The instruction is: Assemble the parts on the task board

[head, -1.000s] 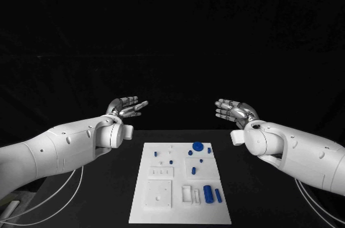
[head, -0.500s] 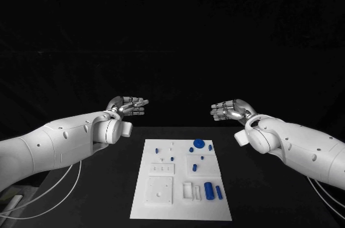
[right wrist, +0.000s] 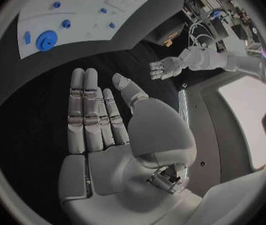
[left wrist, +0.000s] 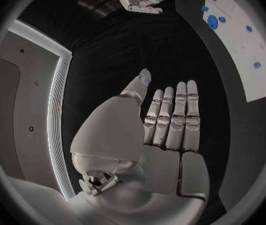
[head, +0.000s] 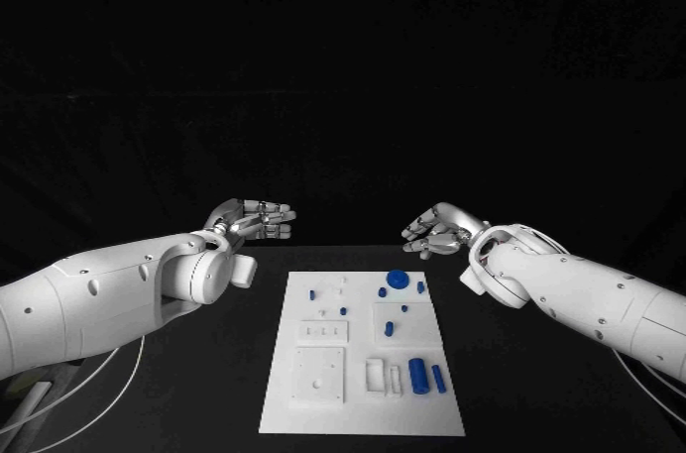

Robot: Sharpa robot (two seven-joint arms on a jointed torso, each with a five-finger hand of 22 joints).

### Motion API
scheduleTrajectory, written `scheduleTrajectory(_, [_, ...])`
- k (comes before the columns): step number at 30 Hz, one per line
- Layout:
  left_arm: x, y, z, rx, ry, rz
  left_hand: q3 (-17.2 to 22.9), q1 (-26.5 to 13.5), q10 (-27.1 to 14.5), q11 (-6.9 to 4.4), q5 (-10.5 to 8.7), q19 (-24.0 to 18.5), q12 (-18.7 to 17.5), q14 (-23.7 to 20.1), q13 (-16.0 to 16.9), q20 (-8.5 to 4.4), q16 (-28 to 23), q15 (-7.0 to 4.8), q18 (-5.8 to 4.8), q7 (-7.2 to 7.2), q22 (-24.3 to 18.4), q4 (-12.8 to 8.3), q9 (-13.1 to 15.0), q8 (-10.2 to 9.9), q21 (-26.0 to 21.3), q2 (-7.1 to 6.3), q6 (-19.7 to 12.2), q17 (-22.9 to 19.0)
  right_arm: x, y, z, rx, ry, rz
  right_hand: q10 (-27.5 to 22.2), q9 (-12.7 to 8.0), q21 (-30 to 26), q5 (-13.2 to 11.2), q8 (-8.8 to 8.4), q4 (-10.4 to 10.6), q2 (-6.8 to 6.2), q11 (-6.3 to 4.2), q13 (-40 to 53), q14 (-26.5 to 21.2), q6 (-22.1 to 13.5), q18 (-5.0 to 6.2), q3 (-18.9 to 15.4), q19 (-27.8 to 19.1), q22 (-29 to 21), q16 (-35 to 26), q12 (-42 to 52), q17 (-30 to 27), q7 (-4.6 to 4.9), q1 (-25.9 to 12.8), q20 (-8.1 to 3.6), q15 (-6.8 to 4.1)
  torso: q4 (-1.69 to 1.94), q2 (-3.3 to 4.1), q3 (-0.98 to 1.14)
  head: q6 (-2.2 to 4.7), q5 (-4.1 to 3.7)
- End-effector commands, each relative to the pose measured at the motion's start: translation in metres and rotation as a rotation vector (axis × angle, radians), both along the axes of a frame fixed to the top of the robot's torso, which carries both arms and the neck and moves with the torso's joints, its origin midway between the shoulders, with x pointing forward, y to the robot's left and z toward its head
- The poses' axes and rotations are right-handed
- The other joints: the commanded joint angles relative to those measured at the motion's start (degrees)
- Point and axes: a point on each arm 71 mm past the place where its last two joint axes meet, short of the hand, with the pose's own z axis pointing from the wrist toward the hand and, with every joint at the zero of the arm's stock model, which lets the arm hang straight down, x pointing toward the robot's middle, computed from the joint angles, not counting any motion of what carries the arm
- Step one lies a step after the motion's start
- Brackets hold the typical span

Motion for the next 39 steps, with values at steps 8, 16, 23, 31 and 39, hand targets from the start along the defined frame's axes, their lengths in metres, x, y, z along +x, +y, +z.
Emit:
scheduleTrajectory(8, [-0.017, -0.025, 0.015, -0.053, -0.019, -0.145, -0.62, -0.51, -0.45, 0.12, 0.05, -0.57, 0.22, -0.09, 0.02, 0.23, 0.06, 0.53, -0.23, 0.12, -0.01, -1.03, 0.01, 0.04, 0.82, 0.40, -0.58, -0.02, 0.001, 0.016, -0.005, -0.444, -0.142, 0.030, -0.20, 0.11, 15.62, -3.06, 0.18, 0.12, -3.30, -0.52, 0.07, 2.05, 0.88, 3.17, 4.29, 2.86, 15.29, 23.58, 0.26, 12.72, -1.03, -0.35, -1.06, -1.10, 2.60, 3.50, 1.88, 1.11, -1.91])
scheduleTrajectory(16, [-0.020, -0.028, 0.026, -0.057, -0.036, -0.161, -1.00, -0.74, -0.51, 0.18, 0.12, -0.84, 0.21, -0.31, 0.02, 0.31, 0.05, 0.60, -0.17, 0.22, -0.20, -1.56, 0.01, 0.04, 1.21, 0.61, -0.62, -0.04, 0.002, 0.027, -0.010, -0.525, -0.189, 0.022, -0.56, 0.10, 15.10, -4.64, 0.17, 0.35, -4.46, -0.53, 0.07, 1.21, 0.71, 2.39, 6.75, 4.06, 18.66, 27.19, 0.26, 12.50, -1.22, -0.49, -1.61, -1.04, 3.13, 5.11, 2.77, 0.93, -2.26])
scheduleTrajectory(23, [-0.021, -0.030, 0.031, -0.059, -0.044, -0.173, -1.05, -0.76, -0.52, 0.20, 0.16, -0.91, 0.22, -0.43, 0.02, 0.35, 0.05, 0.64, -0.16, 0.28, -0.27, -1.64, 0.01, 0.04, 1.25, 0.61, -0.64, -0.05, 0.003, 0.032, -0.017, -0.572, -0.199, 0.005, -0.34, 0.10, 13.51, -6.47, 0.18, 0.45, -5.40, -0.58, 0.07, 0.89, 1.25, 2.18, 8.22, 4.78, 20.51, 28.06, 0.25, 11.74, -1.27, -0.30, -1.73, -1.06, 3.54, 6.08, 3.45, 0.93, -2.26])
scheduleTrajectory(31, [-0.023, -0.034, 0.034, -0.060, -0.049, -0.184, -1.10, -0.76, -0.52, 0.26, 0.16, -0.96, 0.22, -0.48, 0.02, 0.37, 0.05, 0.66, -0.14, 0.37, -0.32, -1.71, 0.01, 0.04, 1.29, 0.59, -0.67, -0.04, 0.004, 0.036, -0.024, -0.595, -0.198, -0.001, -0.17, 0.14, 10.23, -6.67, 0.31, 0.95, -6.37, -0.58, 0.07, 0.71, 1.27, 2.17, 10.43, 5.72, 25.90, 28.94, 0.26, 11.60, -1.30, -0.35, -1.72, -1.03, 3.71, 7.10, 3.91, 1.10, -2.50])
scheduleTrajectory(39, [-0.022, -0.034, 0.035, -0.061, -0.051, -0.187, -1.14, -0.76, -0.56, 0.30, 0.21, -1.00, 0.22, -0.50, 0.02, 0.41, 0.06, 0.71, -0.11, 0.45, -0.42, -1.81, 0.01, 0.04, 1.37, 0.66, -0.70, -0.04, 0.003, 0.038, -0.029, -0.611, -0.189, 0.007, 0.03, 0.08, 8.91, -6.65, 0.16, 0.57, -6.41, -0.56, 0.05, 0.63, 1.38, 2.29, 11.24, 6.22, 28.54, 29.28, 0.22, 11.65, -1.27, -0.48, -1.77, -1.07, 3.90, 7.98, 4.12, 1.43, -2.79])
